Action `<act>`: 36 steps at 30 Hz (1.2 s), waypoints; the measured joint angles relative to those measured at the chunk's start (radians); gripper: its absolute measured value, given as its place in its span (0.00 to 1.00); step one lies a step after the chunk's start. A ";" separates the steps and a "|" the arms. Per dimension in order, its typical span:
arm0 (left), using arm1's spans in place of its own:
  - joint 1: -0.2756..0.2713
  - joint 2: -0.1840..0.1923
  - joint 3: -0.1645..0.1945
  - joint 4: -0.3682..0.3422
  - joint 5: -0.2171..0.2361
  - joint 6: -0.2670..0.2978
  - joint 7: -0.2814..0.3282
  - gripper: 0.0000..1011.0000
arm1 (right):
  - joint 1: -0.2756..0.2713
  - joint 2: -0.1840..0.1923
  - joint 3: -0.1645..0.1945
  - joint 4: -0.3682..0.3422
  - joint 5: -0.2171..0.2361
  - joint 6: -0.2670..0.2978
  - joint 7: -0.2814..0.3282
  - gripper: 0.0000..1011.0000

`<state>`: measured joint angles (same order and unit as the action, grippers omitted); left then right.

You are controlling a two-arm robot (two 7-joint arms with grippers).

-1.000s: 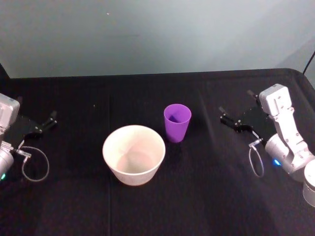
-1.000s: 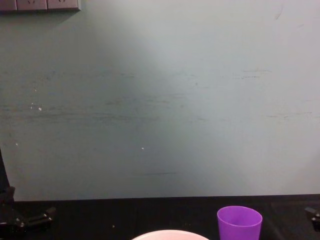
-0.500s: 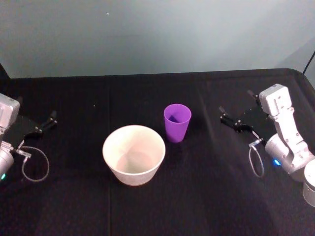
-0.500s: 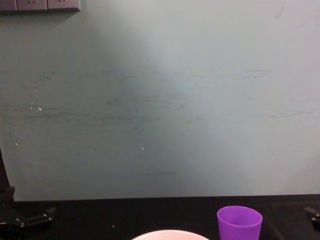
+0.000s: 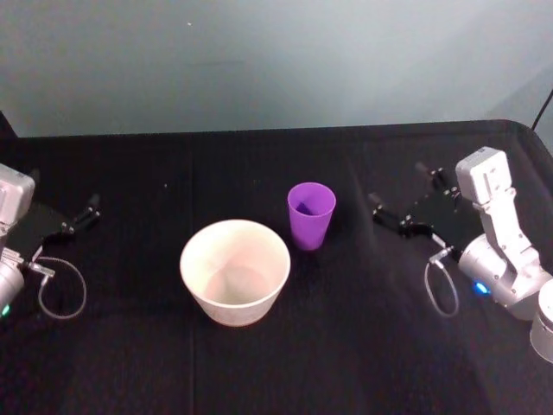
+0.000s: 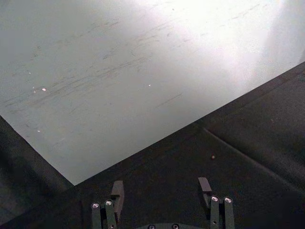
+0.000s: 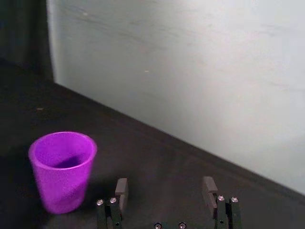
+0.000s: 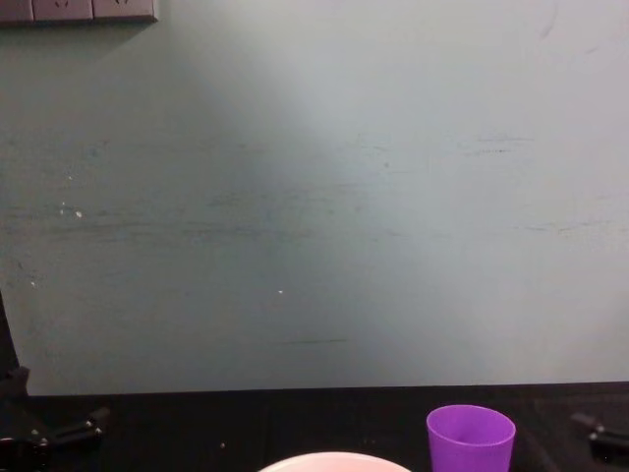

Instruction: Pick up the cup and pour the mung beans from the cup into the bowl.

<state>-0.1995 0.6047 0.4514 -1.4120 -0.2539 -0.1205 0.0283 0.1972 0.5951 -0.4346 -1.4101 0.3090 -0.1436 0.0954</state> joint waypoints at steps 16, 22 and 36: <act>0.000 0.000 0.000 0.000 0.000 0.000 0.000 1.00 | 0.076 -0.068 -0.044 0.154 0.102 -0.048 0.342 0.99; 0.000 0.000 0.000 0.000 0.000 0.000 0.000 1.00 | 0.089 -0.101 -0.042 0.197 0.112 -0.076 0.391 0.99; 0.000 0.000 0.000 0.000 0.000 0.000 0.000 1.00 | 0.118 -0.164 -0.021 0.251 0.109 -0.097 0.425 0.99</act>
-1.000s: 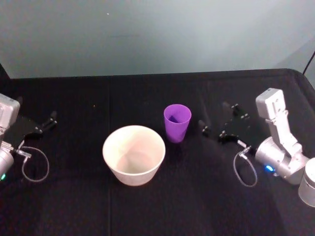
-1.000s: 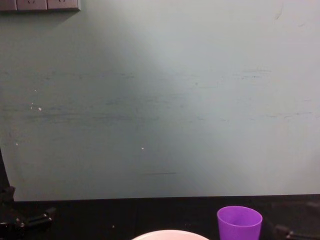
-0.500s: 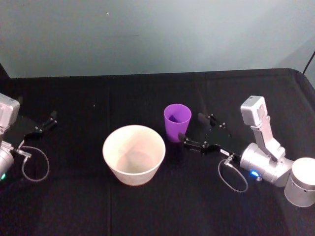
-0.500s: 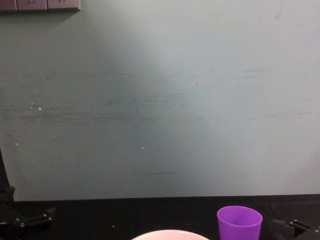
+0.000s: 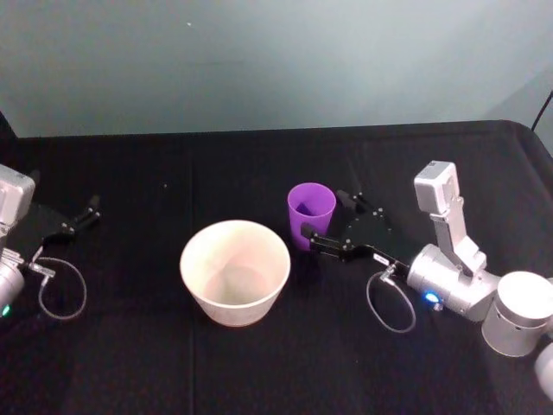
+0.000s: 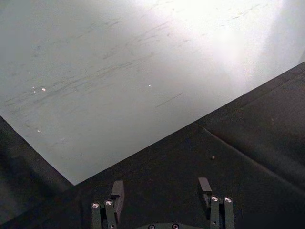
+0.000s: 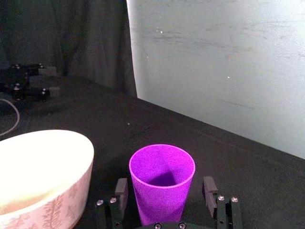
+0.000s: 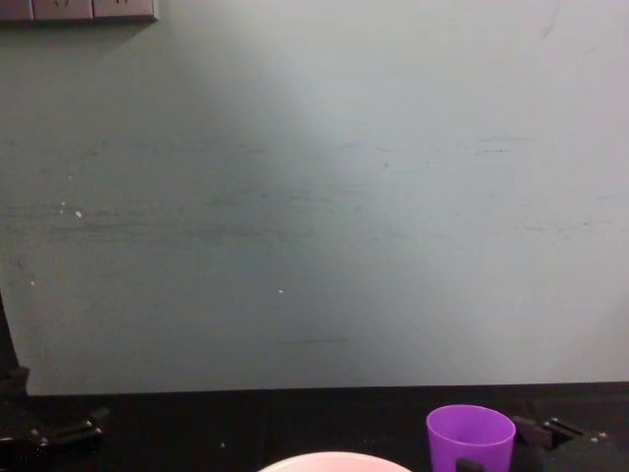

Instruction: Pick up the cup and pour the mung beans from the cup into the bowl.

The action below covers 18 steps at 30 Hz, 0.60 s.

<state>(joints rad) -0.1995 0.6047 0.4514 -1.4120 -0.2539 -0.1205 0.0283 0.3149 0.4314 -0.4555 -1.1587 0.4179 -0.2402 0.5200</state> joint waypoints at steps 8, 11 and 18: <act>0.000 0.000 0.000 0.000 0.000 0.000 0.000 1.00 | 0.018 -0.035 0.012 0.034 -0.012 -0.004 0.011 0.99; 0.000 0.000 0.000 0.000 0.000 0.000 0.000 1.00 | 0.025 -0.045 0.014 0.048 -0.019 -0.008 0.012 0.99; 0.000 0.000 0.000 0.000 0.000 0.000 0.000 1.00 | 0.040 -0.070 0.023 0.081 -0.038 -0.022 0.018 0.99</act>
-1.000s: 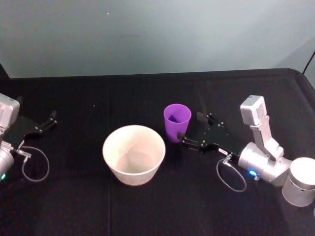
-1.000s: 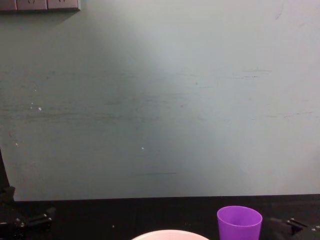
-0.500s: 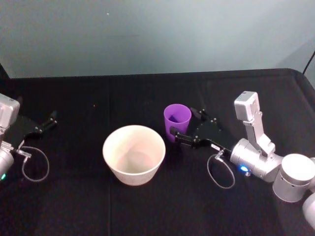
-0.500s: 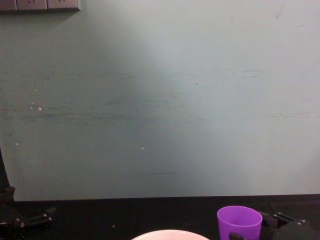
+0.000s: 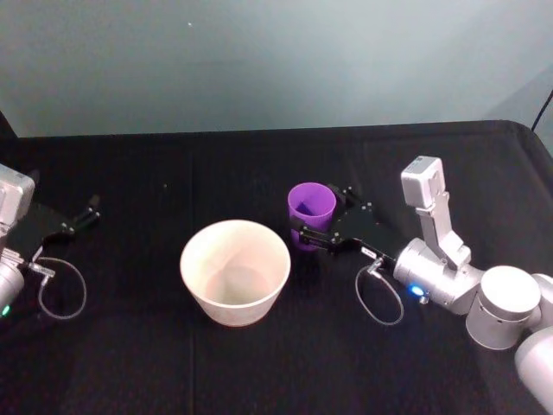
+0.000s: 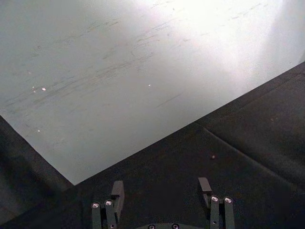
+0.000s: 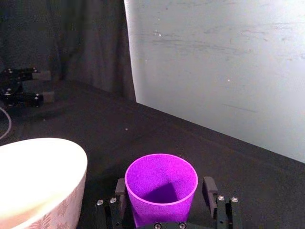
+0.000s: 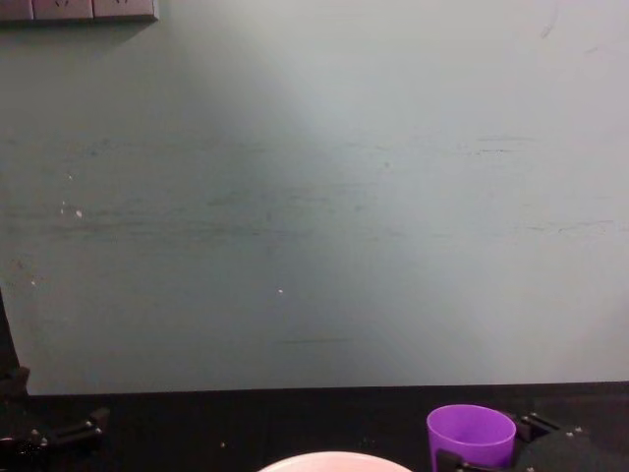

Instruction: Pick up the cup and pour the mung beans from the cup into the bowl.

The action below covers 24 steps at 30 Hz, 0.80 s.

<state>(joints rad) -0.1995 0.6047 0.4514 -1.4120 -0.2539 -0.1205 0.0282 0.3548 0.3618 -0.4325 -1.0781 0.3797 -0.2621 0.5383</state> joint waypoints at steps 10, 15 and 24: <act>0.000 0.000 0.000 0.000 0.000 0.000 0.000 1.00 | 0.004 -0.019 0.022 0.023 -0.009 -0.017 0.022 0.99; 0.000 0.000 0.000 0.000 0.000 0.000 0.000 1.00 | 0.004 -0.024 0.033 0.026 -0.010 -0.021 0.034 0.99; 0.000 0.000 0.000 0.000 0.000 0.000 0.000 1.00 | 0.004 -0.023 0.031 0.025 -0.010 -0.021 0.033 0.99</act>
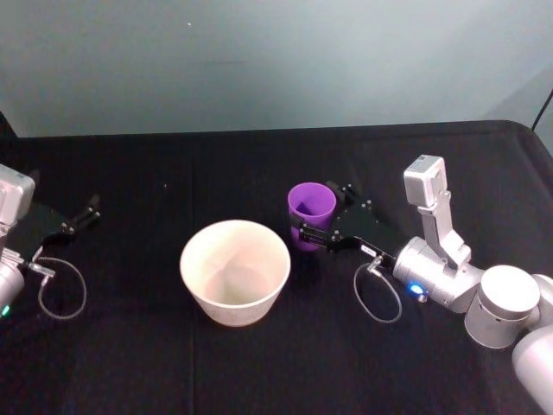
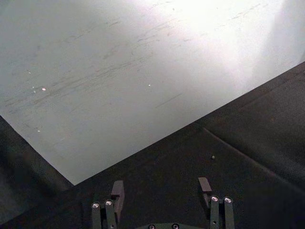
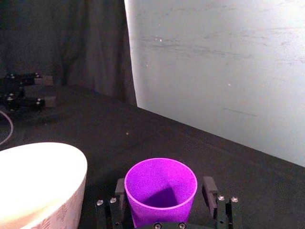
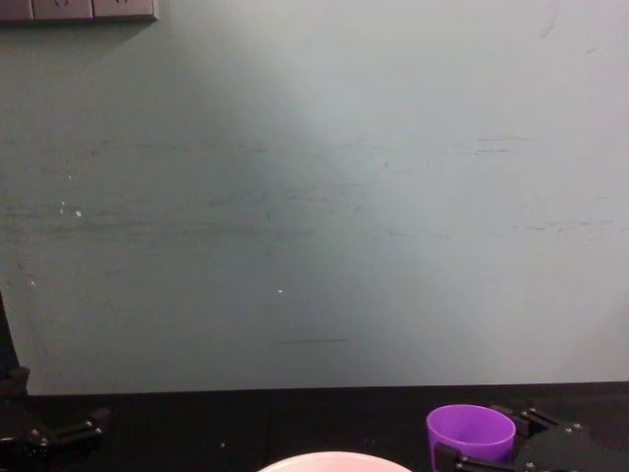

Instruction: Pick up the cup and pour the mung beans from the cup into the bowl.

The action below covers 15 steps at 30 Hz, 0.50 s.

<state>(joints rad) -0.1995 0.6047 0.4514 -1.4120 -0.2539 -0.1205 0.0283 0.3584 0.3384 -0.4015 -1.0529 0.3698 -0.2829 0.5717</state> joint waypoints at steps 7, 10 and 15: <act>0.000 0.000 0.000 0.000 0.000 0.000 0.000 1.00 | -0.001 0.001 -0.001 -0.001 0.000 0.000 -0.001 0.90; 0.000 0.000 0.000 0.000 0.000 0.000 0.000 1.00 | -0.001 0.001 -0.001 -0.001 0.000 0.001 -0.001 0.83; 0.000 0.000 0.000 0.000 0.000 0.000 0.000 1.00 | -0.001 0.001 -0.002 -0.001 0.001 0.001 -0.002 0.77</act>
<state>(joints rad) -0.1995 0.6047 0.4514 -1.4120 -0.2539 -0.1205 0.0283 0.3577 0.3396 -0.4035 -1.0541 0.3704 -0.2818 0.5696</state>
